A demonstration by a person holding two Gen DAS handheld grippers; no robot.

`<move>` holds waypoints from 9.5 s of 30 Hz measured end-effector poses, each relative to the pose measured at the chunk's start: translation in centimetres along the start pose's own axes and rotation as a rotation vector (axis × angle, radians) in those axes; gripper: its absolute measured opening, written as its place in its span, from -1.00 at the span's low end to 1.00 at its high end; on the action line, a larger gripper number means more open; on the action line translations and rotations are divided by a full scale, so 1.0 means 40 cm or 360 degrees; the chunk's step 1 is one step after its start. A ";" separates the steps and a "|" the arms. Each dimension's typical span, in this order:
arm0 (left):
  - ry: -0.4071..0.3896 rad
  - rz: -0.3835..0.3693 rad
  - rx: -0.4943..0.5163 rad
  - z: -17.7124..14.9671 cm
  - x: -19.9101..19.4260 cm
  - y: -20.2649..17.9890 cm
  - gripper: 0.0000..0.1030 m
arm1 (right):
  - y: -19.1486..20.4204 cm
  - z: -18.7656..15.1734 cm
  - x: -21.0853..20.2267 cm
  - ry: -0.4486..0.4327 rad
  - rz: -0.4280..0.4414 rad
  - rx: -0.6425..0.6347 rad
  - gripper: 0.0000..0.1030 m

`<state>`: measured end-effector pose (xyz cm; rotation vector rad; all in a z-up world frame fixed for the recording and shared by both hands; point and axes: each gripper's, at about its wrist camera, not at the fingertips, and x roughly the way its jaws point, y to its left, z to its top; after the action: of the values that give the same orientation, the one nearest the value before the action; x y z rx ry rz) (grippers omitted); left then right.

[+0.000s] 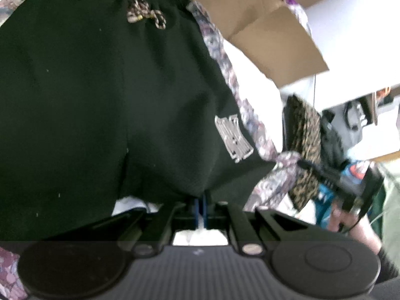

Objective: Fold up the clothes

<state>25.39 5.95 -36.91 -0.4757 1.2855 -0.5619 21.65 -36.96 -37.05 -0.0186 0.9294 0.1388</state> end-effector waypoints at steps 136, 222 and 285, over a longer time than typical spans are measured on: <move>0.0305 0.0103 0.0620 -0.209 0.065 -0.081 -0.82 | -0.065 -0.036 -0.034 0.0170 0.0000 0.0255 -0.89; 0.0255 -0.0001 0.0312 -0.091 0.068 -0.029 -0.05 | -0.038 -0.004 -0.026 0.0099 -0.0024 0.0365 -0.69; -0.0156 0.0328 0.0267 0.033 0.063 0.078 -0.56 | 0.009 0.164 0.300 0.0123 -0.0091 0.0079 -1.00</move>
<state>27.54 6.81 -40.47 -0.2253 1.1662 -0.4624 33.92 -34.78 -42.72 -0.0046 1.0082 0.0622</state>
